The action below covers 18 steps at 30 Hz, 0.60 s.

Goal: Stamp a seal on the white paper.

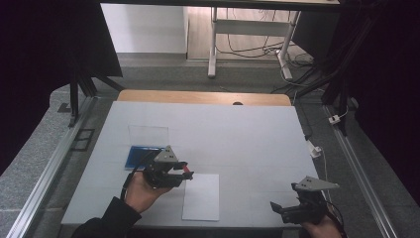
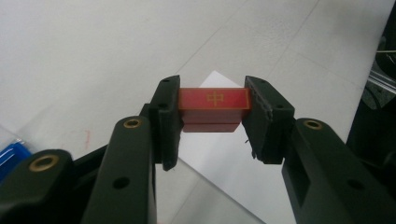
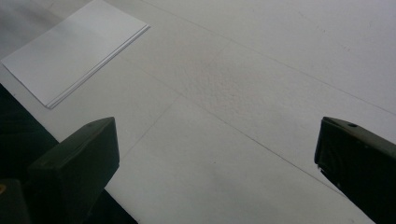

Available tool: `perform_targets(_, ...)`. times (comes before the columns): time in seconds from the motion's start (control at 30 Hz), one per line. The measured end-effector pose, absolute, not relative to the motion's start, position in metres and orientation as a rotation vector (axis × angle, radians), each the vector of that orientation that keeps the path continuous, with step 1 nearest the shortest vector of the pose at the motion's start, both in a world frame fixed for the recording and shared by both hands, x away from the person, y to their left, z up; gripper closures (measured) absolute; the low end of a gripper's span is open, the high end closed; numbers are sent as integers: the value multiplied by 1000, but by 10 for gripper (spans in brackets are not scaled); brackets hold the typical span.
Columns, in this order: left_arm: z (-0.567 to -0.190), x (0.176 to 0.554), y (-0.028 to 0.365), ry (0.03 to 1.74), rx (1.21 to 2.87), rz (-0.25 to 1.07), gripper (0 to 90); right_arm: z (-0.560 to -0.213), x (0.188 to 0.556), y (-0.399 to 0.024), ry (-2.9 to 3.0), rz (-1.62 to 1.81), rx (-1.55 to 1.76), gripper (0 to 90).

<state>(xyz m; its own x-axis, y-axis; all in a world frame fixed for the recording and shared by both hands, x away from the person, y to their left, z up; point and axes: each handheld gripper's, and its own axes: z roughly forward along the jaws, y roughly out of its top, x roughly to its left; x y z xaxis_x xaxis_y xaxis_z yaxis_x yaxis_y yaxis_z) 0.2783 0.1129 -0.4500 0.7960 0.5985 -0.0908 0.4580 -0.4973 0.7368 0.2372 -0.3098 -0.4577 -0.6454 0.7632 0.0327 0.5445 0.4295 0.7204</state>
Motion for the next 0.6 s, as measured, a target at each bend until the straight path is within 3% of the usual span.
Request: perform_targets(0.6, -461, 272, 79, 703, 2254, 210, 581, -458, 237, -310, 2390, 1049, 1128, 0)
